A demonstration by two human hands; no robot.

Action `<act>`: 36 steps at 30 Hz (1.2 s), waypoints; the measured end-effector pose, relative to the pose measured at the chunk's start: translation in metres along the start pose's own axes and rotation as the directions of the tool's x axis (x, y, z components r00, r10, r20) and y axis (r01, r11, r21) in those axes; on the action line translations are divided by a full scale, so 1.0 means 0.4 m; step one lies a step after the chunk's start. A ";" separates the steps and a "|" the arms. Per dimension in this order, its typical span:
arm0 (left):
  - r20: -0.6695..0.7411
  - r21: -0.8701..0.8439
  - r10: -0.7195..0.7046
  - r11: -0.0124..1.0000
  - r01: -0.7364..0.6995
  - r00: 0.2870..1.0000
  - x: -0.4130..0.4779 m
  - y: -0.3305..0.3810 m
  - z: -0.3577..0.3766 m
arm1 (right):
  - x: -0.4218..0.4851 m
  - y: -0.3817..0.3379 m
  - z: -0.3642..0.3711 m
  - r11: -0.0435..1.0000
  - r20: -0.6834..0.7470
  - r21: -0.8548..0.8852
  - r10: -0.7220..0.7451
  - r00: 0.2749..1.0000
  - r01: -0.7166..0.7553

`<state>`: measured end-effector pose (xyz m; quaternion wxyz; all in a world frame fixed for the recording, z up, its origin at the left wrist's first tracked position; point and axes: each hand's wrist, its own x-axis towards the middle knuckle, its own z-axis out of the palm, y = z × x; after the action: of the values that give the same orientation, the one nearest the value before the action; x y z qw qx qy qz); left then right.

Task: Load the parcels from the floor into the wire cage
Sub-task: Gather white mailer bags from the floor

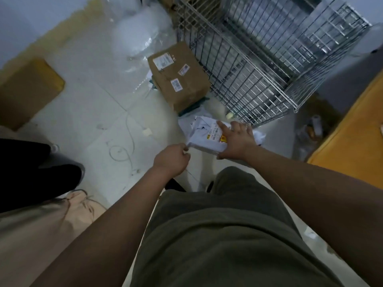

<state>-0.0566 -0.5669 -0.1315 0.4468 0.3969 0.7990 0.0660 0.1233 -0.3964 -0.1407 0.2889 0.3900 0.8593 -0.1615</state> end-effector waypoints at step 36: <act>0.237 -0.270 -0.295 0.895 0.354 0.926 1.182 -0.242 0.437 | 1.343 0.128 0.544 0.797 0.066 -0.421 -0.450 0.891 0.434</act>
<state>-0.1132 -0.3482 -0.5924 0.5820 0.1875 0.7876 0.0755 -0.0412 -0.1630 -0.6475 0.3052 0.1094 0.9456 -0.0261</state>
